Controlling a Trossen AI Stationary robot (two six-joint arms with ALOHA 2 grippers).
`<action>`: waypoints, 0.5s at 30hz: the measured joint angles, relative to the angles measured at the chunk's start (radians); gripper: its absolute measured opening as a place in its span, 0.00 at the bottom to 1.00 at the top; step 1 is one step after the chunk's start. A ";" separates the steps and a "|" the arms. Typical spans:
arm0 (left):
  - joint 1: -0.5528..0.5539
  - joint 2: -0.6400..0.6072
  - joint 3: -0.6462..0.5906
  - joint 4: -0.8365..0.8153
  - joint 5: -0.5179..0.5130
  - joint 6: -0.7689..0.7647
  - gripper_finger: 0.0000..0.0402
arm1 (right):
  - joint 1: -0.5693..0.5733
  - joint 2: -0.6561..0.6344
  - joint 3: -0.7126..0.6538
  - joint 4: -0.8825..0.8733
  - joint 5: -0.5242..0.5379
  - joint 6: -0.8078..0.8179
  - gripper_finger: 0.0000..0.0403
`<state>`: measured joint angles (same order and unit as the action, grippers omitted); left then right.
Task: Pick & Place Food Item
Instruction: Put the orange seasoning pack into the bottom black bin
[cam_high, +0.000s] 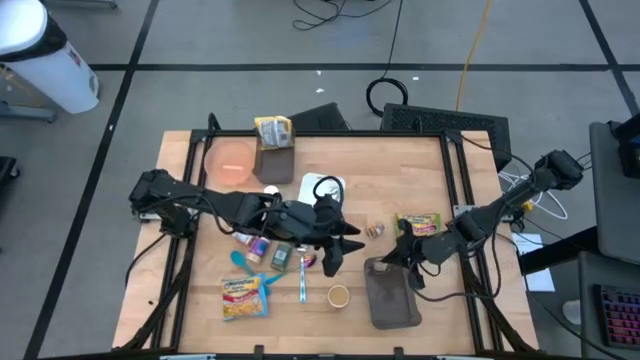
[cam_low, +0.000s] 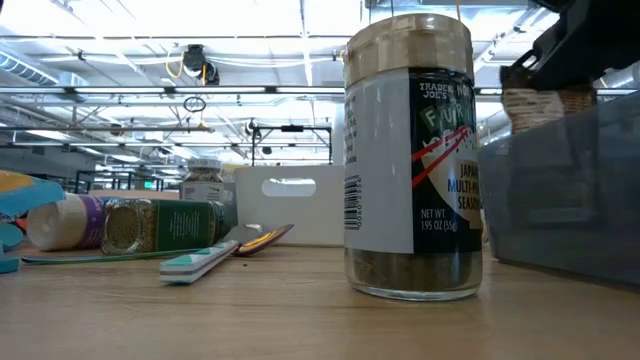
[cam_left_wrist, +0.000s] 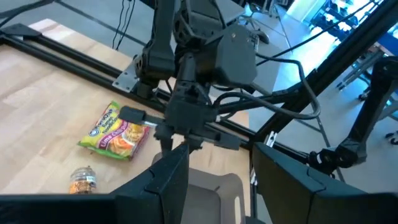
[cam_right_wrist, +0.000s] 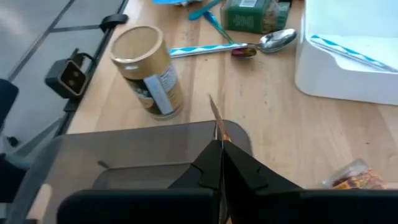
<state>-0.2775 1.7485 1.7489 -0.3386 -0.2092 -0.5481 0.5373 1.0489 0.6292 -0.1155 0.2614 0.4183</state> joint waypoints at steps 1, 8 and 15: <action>0.000 0.000 0.000 0.000 0.000 0.004 0.46 | -0.009 0.007 0.000 0.009 -0.001 -0.007 0.00; 0.000 0.000 0.000 0.000 0.000 0.011 0.46 | -0.028 0.048 0.000 0.037 -0.003 -0.044 0.00; 0.000 0.000 0.000 -0.001 0.000 0.019 0.46 | -0.027 0.088 0.000 0.039 -0.003 -0.086 0.00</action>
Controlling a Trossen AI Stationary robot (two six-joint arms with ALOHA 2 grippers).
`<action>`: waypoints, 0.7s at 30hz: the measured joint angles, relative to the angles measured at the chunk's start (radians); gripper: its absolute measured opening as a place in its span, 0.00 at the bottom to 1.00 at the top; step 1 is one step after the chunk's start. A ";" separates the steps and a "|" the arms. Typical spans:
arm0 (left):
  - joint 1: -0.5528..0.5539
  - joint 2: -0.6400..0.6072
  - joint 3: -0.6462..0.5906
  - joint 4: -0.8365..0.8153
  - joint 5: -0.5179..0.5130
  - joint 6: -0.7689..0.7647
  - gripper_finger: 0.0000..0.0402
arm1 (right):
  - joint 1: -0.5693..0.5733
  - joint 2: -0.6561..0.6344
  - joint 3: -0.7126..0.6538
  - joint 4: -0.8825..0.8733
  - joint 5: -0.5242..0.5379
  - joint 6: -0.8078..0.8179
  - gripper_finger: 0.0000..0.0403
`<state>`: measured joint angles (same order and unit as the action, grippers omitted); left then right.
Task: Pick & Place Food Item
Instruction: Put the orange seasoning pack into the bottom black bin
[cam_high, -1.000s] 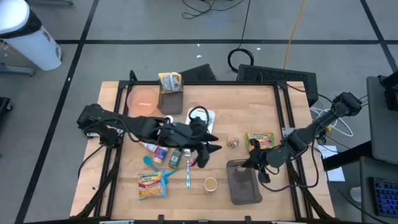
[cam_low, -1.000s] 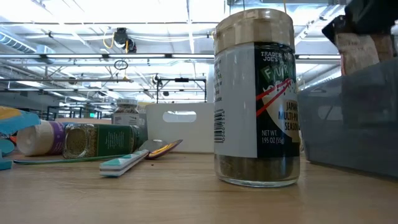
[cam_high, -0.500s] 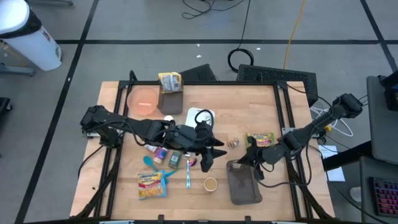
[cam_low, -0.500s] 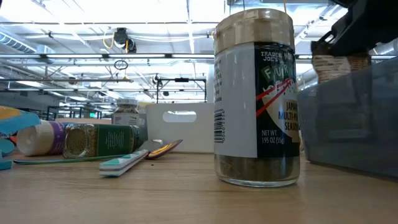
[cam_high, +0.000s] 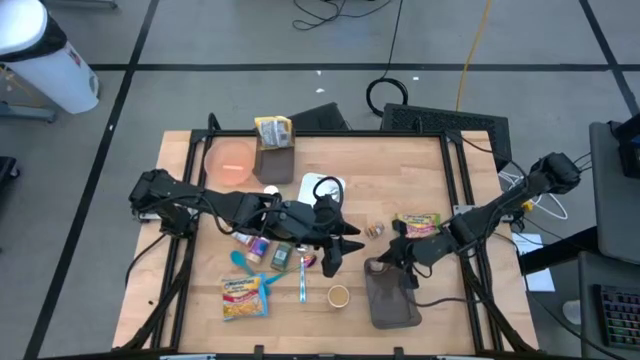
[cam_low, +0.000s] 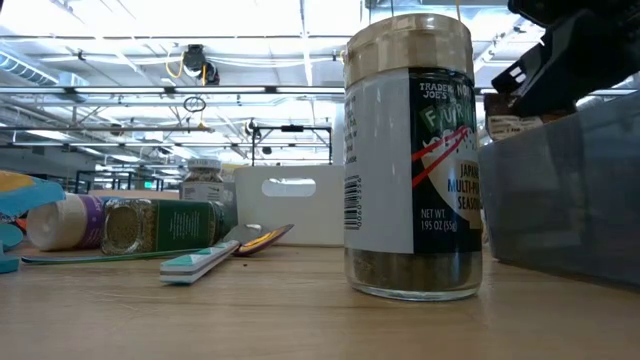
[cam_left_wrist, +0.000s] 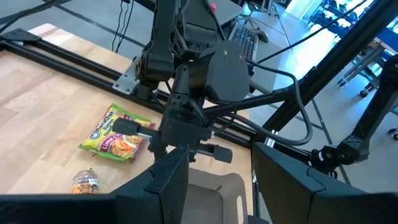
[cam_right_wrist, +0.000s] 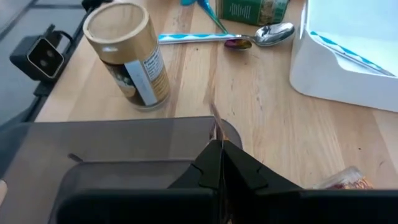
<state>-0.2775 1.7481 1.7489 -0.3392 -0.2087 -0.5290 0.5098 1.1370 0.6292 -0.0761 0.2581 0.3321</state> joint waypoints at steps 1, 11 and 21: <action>0.000 0.000 0.000 0.000 0.000 0.000 0.46 | 0.000 0.004 0.000 0.003 0.000 -0.004 0.00; 0.000 0.000 0.000 -0.001 0.000 0.000 0.46 | 0.000 0.019 0.001 0.001 0.002 -0.031 0.00; 0.000 0.000 0.000 -0.001 0.000 0.000 0.46 | 0.000 0.020 0.001 -0.002 -0.001 -0.031 0.00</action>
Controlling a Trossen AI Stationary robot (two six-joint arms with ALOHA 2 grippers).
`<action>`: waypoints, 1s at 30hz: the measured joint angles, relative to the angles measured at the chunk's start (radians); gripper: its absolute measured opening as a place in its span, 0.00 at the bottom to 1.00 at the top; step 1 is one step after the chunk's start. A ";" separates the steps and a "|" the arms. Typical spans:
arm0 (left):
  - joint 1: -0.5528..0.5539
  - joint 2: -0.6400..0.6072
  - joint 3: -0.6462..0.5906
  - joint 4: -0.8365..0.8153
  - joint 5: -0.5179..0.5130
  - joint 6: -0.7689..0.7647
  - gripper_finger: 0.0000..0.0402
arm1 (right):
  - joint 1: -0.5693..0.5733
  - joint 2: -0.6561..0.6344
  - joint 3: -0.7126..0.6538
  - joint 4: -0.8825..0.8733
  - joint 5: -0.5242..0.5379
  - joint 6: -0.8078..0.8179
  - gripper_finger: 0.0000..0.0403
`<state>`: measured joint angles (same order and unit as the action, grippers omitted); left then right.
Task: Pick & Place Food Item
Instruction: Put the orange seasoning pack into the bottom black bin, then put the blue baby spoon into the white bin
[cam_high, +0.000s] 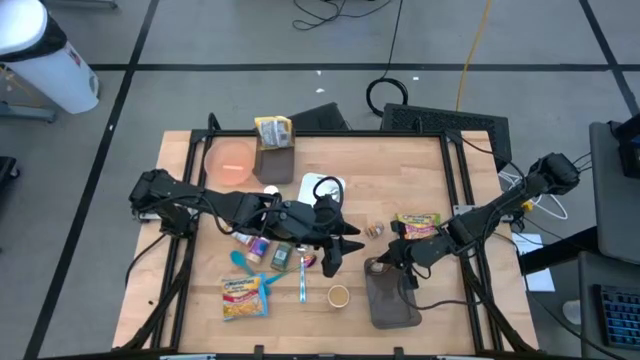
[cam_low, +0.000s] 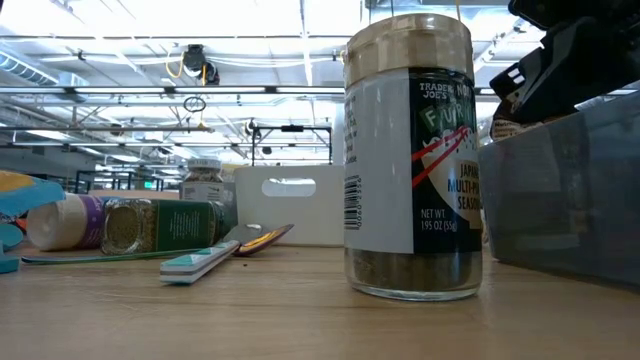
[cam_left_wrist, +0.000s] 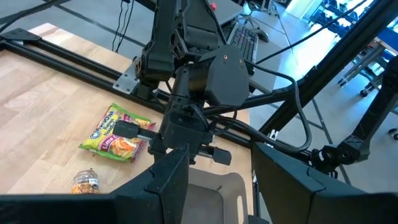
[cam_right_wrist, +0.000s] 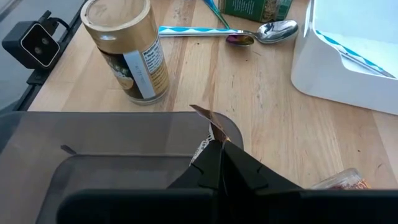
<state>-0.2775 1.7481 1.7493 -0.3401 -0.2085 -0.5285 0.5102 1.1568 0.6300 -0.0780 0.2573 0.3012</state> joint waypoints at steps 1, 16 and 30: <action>0.000 0.000 0.000 0.000 0.000 0.000 0.46 | 0.000 0.000 0.000 0.000 0.000 0.000 0.00; 0.000 0.000 0.000 0.000 0.000 -0.003 0.46 | 0.000 0.001 0.000 0.054 -0.053 -0.026 0.20; 0.011 0.000 0.001 0.000 0.089 -0.015 0.46 | 0.000 -0.157 0.000 0.067 -0.051 -0.015 0.29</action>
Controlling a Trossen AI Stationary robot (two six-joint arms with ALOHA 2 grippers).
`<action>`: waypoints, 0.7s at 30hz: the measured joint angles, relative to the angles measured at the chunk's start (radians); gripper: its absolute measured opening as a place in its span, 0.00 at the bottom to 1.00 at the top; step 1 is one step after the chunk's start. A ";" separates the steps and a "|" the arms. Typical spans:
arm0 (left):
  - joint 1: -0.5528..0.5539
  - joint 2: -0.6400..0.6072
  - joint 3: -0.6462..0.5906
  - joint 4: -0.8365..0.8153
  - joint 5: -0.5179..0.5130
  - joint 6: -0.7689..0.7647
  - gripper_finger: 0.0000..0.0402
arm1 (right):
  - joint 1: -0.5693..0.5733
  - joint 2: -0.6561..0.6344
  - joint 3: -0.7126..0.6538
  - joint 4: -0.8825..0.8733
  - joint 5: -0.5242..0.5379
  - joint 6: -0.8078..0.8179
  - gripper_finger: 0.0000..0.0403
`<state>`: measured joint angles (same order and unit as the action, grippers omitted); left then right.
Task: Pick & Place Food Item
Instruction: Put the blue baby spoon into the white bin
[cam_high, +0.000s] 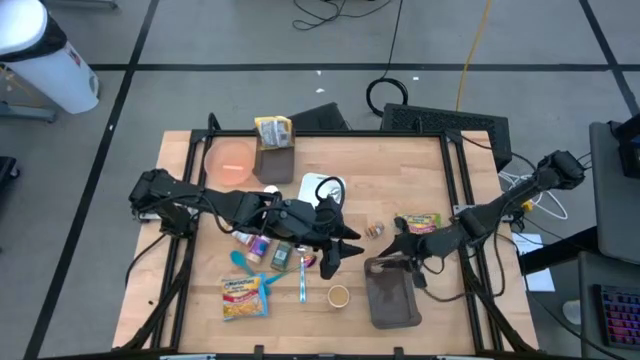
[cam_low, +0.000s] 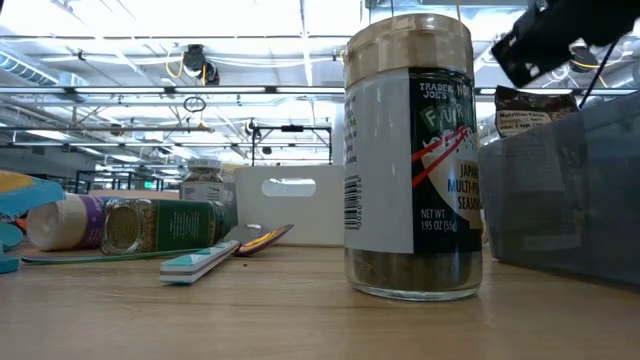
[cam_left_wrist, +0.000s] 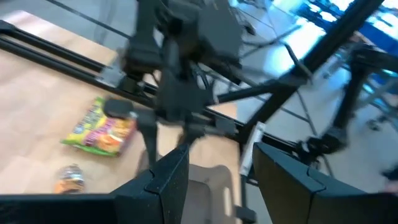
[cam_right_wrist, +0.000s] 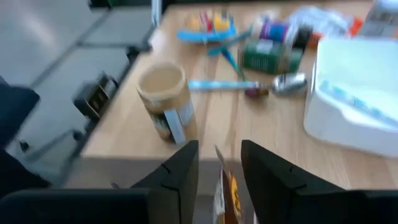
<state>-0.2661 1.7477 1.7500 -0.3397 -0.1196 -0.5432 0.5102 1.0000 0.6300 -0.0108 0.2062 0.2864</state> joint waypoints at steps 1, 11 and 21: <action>0.004 0.000 0.000 0.000 0.025 -0.007 0.46 | -0.001 -0.020 0.000 0.008 0.000 0.000 0.29; 0.055 -0.098 0.000 -0.307 0.171 -0.047 0.46 | -0.122 -0.195 0.000 0.192 0.002 0.116 0.30; 0.012 -0.281 0.000 -0.809 0.066 -0.162 0.46 | -0.231 -0.249 0.000 0.221 0.006 0.121 0.30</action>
<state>-0.2542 1.4668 1.7504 -1.1490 -0.0535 -0.7050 0.2796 0.7509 0.6296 0.2104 0.2123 0.4076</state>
